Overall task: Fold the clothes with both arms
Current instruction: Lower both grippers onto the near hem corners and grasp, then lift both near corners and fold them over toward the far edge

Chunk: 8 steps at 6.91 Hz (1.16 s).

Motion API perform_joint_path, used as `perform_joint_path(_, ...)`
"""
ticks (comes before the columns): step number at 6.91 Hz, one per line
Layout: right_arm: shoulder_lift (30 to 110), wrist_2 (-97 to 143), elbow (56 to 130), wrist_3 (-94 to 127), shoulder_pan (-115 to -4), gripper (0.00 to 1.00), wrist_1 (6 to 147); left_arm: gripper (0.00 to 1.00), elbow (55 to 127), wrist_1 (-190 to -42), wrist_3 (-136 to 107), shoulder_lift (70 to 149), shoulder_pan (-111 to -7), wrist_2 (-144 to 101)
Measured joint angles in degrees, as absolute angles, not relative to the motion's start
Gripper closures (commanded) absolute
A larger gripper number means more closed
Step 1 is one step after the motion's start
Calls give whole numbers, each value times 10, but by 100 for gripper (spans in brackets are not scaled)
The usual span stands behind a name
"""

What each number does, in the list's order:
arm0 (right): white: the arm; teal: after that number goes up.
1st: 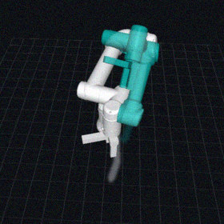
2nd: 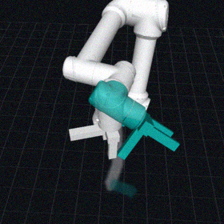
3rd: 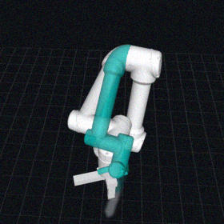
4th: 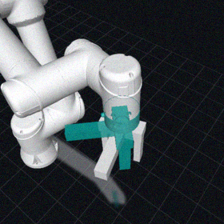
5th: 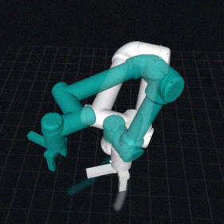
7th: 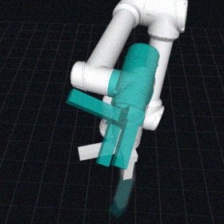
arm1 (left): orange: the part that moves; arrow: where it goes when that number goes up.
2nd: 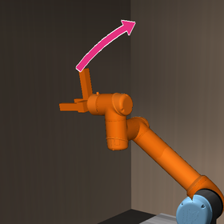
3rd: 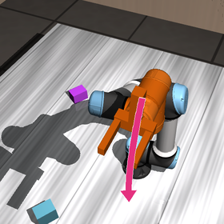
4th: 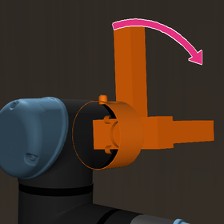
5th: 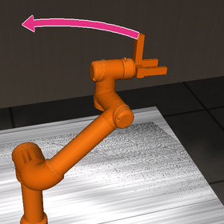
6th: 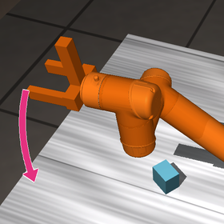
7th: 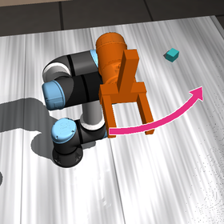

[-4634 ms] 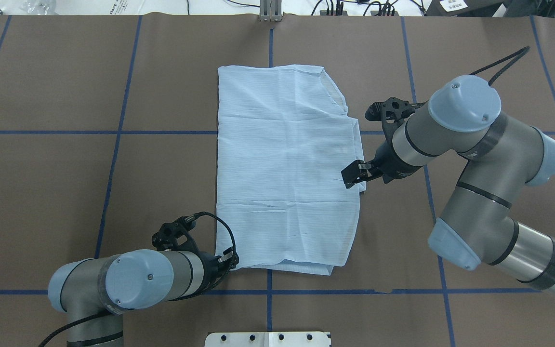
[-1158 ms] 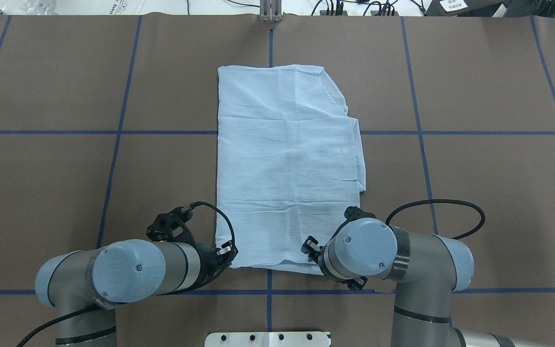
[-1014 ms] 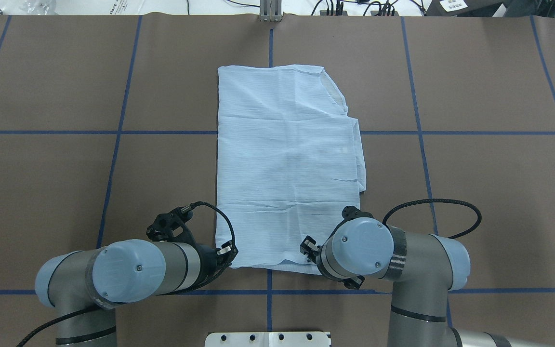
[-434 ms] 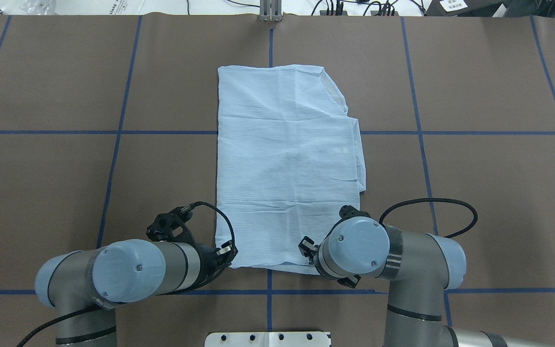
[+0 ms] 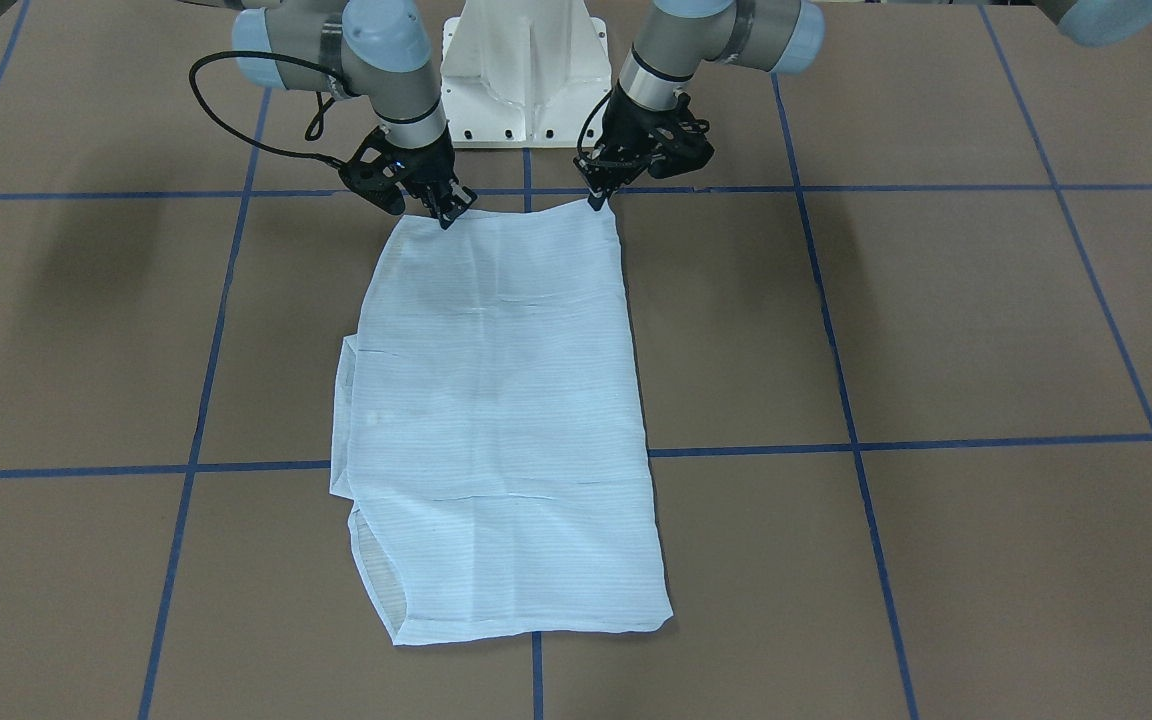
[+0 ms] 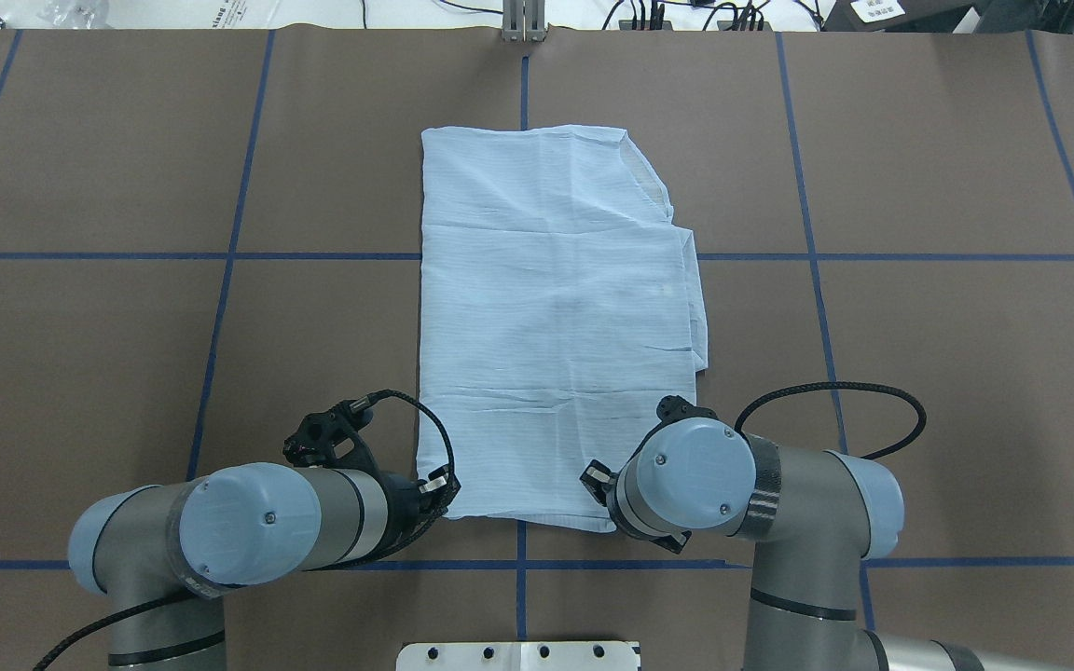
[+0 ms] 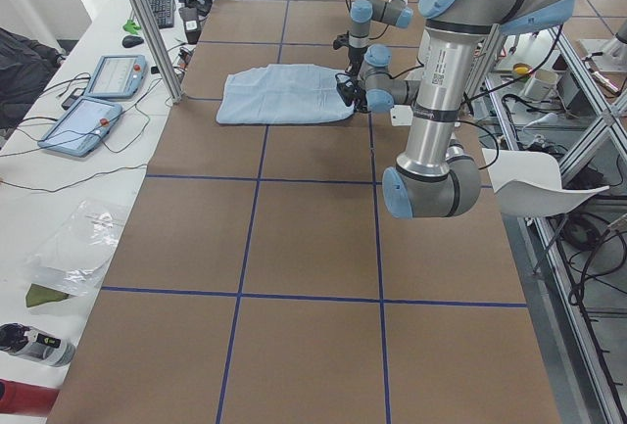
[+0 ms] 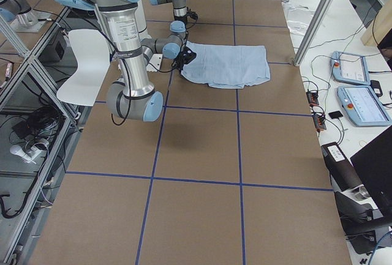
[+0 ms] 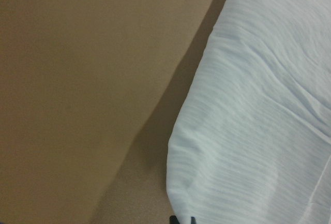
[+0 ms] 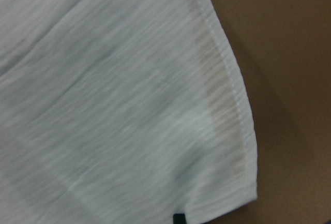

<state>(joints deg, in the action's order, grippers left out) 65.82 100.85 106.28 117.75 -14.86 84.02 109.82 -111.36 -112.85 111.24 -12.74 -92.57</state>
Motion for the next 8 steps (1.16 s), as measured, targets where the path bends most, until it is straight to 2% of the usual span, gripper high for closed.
perform_joint_path(4,659,1011,1081,1177,-156,100,840,100,1112,-1108,-1129,1110,-129,-927)
perform_joint_path(8,668,1031,1171,1177,-160,100,840,100,1216,-997,-1129,1104,-126,-949)
